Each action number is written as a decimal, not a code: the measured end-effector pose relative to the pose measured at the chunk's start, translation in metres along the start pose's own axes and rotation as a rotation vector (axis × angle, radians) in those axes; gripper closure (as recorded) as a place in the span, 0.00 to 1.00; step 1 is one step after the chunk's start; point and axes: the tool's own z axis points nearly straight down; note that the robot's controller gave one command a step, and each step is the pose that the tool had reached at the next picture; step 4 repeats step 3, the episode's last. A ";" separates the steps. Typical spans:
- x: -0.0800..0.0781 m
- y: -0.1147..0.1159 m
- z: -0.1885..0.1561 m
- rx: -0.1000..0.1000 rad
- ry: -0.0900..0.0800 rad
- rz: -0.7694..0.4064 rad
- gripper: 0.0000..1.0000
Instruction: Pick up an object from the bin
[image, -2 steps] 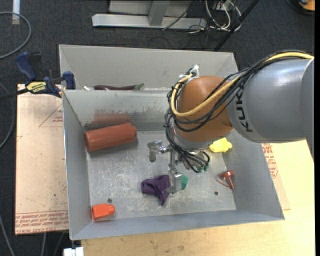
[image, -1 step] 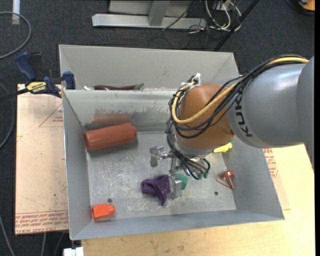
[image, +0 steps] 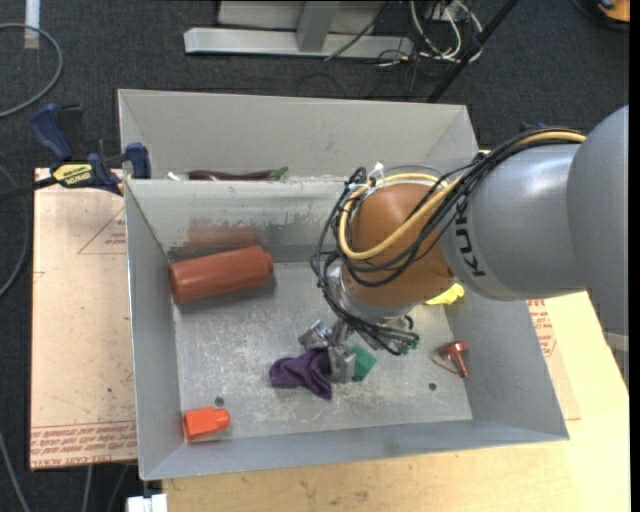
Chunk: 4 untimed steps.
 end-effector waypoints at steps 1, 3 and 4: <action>0.000 0.000 0.000 0.000 0.000 0.000 1.00; -0.005 0.003 -0.167 0.001 -0.005 0.063 1.00; -0.005 0.003 -0.167 0.001 -0.005 0.063 1.00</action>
Offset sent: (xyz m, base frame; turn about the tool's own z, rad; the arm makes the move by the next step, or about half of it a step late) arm 0.0012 0.0039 0.1661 0.0617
